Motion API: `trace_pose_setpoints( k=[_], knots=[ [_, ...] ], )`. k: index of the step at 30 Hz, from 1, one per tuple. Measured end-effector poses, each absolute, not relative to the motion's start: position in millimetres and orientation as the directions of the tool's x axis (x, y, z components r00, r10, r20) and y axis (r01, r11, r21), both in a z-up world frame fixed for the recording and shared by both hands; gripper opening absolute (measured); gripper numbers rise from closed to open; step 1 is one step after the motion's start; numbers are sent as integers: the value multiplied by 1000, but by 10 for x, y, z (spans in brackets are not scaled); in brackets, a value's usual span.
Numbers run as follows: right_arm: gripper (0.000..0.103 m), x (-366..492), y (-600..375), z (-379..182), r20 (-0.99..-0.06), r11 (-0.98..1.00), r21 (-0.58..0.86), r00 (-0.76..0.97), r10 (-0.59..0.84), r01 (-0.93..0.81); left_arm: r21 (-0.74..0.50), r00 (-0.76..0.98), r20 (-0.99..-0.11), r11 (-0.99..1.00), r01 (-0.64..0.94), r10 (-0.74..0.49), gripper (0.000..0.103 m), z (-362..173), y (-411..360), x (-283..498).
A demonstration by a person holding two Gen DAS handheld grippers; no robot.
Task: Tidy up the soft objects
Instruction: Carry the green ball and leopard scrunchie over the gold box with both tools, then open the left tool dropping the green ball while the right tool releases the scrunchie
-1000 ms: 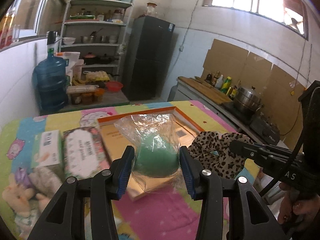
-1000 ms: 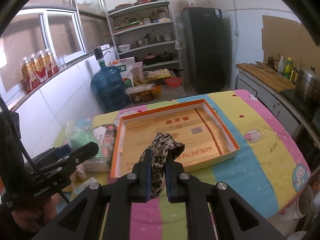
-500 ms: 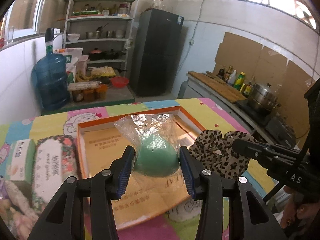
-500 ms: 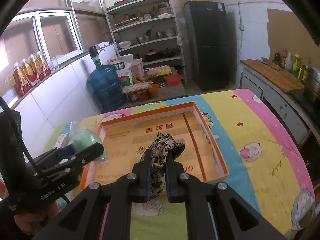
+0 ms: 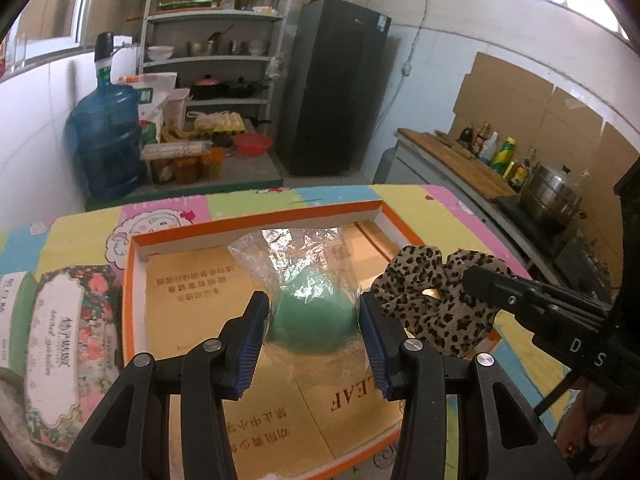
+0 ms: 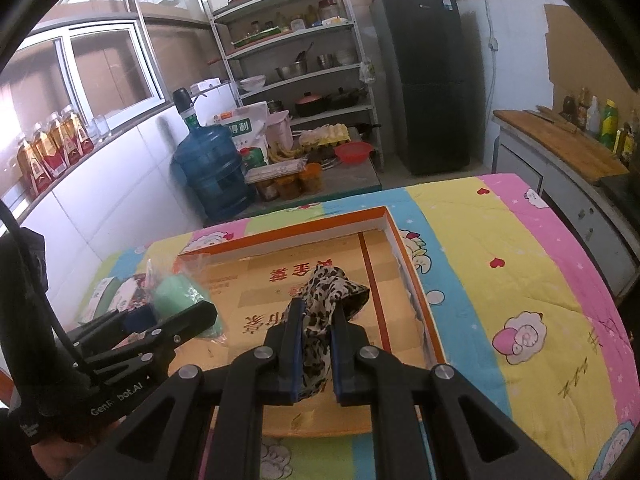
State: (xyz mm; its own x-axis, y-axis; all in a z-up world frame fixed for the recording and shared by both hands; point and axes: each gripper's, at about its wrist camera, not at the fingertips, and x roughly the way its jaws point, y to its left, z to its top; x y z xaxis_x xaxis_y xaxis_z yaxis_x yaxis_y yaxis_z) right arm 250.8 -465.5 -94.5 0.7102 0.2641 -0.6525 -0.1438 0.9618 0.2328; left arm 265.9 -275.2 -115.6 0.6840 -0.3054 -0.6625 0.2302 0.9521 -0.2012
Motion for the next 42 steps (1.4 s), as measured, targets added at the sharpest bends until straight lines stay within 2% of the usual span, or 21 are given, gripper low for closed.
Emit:
trace_pose_setpoints(
  k=[26,34,36,38,40,41,42],
  knots=[
    [12,2702,-4795,-1403,-728,971,222,647,224,-86,-202,600,-745,956,215,-292,49,-1597,-2851,2967],
    [12,2685,-4813,-1453,-740,972,227,637,216,-65,-218,598,-741,951,218,-307,56,-1632,-2824,2969],
    [15,2682,-4817,-1456,-745,973,223,635,204,-52,-211,599,-742,953,218,-302,60,-1633,-2831,2955],
    [30,2680,-4834,-1463,-754,976,217,631,185,-27,-199,606,-740,956,217,-292,68,-1623,-2836,2937],
    [44,2665,-4868,-1463,-752,973,230,633,184,-10,-194,616,-733,957,216,-288,71,-1598,-2829,2917],
    [48,2653,-4884,-1457,-750,972,233,636,182,-4,-194,623,-728,957,216,-288,72,-1580,-2824,2908],
    [48,2640,-4898,-1448,-747,972,236,640,181,0,-192,631,-720,957,219,-289,73,-1558,-2822,2888]
  ],
)
